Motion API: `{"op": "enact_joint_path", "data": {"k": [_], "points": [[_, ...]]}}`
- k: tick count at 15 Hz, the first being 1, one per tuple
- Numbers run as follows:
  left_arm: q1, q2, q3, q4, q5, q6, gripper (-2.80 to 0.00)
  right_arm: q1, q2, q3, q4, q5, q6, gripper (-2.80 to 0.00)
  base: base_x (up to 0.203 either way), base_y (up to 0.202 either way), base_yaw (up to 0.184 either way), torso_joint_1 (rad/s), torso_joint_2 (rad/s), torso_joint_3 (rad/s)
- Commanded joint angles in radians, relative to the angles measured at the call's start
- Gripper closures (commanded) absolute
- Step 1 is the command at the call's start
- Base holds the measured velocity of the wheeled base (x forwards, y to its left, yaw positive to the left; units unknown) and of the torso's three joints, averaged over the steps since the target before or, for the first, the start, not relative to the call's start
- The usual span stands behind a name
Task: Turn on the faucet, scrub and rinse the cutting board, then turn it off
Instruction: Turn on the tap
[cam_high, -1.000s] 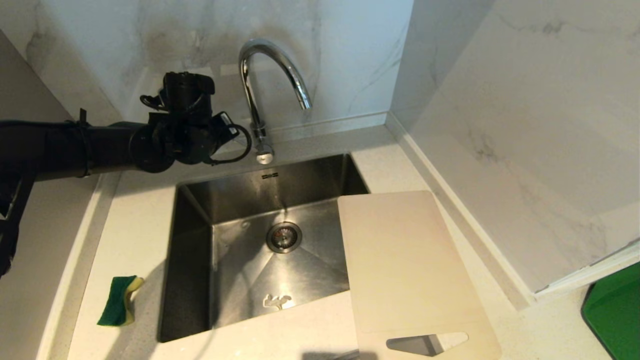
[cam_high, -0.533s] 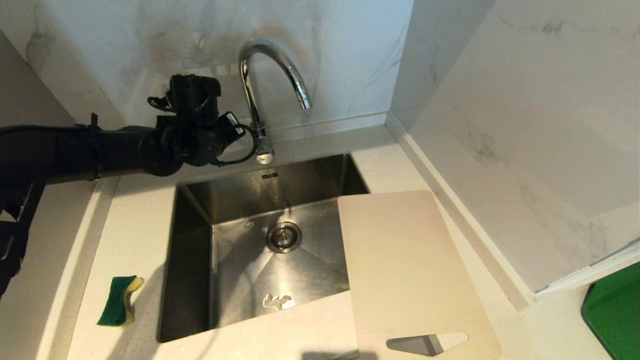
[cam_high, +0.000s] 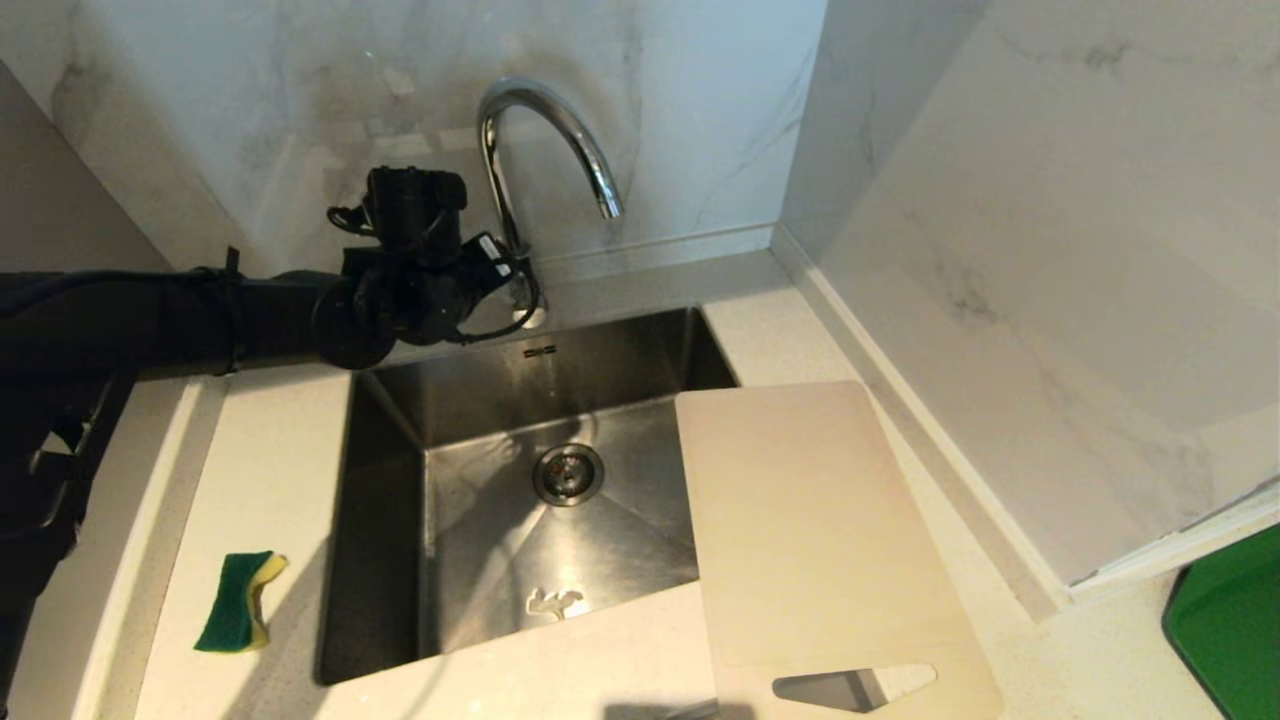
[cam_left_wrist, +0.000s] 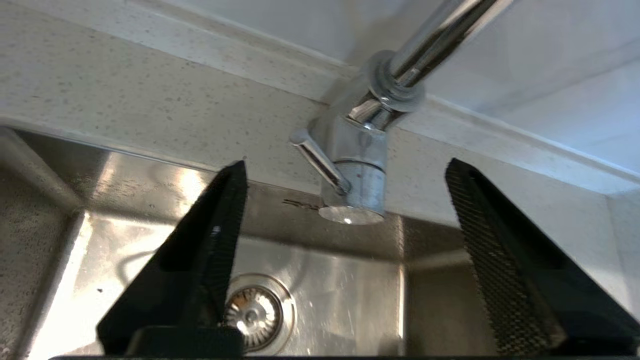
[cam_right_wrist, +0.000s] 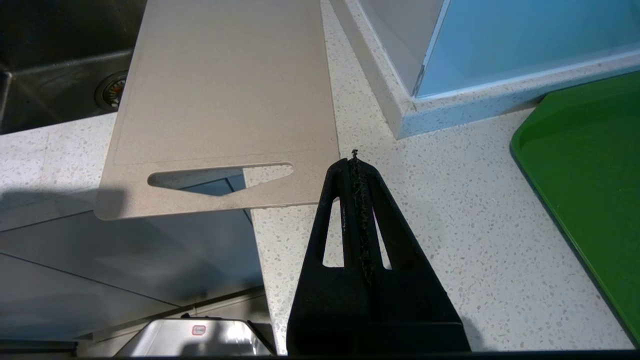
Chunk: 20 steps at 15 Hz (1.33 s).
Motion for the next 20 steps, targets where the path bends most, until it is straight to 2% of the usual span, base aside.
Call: {"op": "enact_joint_path", "data": {"k": [1,4,7,11,20], "points": [[-0.012,0.031,0.000,-0.057,0.068,0.004,-2.80,0.000,0.001,0.001,0.000,0.000,0.000,0.00,0.000,0.000,0.000,0.000,0.00,0.000],[-0.042,0.068,0.000,-0.129,0.135,0.006,-2.80,0.001,0.001,0.001,0.000,0.000,0.000,0.00,0.000,0.000,0.000,0.000,0.00,0.000],[-0.070,0.090,-0.001,-0.145,0.172,0.004,-2.80,0.001,0.000,0.000,0.000,0.000,0.000,0.00,0.000,0.000,0.000,0.000,0.00,0.000],[-0.072,0.108,-0.002,-0.191,0.229,0.007,-2.80,0.000,0.001,0.001,0.000,0.000,0.000,0.00,0.000,0.000,0.000,0.000,0.00,0.000],[-0.054,0.140,0.000,-0.228,0.248,0.027,-2.80,-0.001,0.000,0.001,0.000,0.000,0.000,0.00,0.000,0.000,0.000,0.000,0.00,0.000]]}}
